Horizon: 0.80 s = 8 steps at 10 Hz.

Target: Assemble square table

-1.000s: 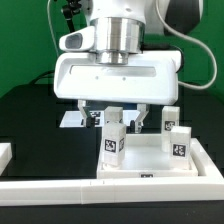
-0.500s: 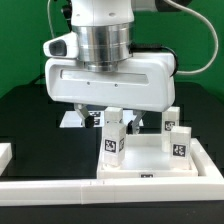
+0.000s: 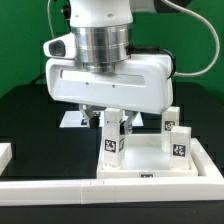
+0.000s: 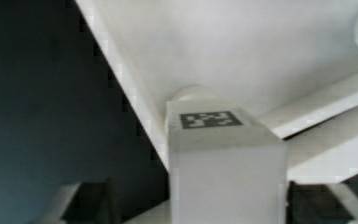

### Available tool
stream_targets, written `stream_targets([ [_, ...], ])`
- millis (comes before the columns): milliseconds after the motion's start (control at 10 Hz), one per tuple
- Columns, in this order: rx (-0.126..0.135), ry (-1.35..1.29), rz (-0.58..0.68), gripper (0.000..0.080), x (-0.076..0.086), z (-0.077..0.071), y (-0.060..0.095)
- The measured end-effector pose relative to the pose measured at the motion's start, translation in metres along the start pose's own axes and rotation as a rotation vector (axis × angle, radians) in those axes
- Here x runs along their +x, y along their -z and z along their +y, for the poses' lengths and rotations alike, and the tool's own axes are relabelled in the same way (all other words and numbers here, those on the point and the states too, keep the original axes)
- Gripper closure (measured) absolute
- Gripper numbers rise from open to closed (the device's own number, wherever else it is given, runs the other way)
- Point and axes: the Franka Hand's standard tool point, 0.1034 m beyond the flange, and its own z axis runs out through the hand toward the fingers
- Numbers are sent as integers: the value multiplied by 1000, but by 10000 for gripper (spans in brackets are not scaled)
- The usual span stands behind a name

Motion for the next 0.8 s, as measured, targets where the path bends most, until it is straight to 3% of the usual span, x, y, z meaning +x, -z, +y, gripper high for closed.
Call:
stream_targets([
  [100, 0, -72, 0, 415, 0, 0, 0],
  [200, 0, -121, 0, 511, 0, 0, 0],
  [600, 0, -412, 1, 510, 0, 0, -1],
  [800, 13, -720, 18, 510, 5, 2, -2],
])
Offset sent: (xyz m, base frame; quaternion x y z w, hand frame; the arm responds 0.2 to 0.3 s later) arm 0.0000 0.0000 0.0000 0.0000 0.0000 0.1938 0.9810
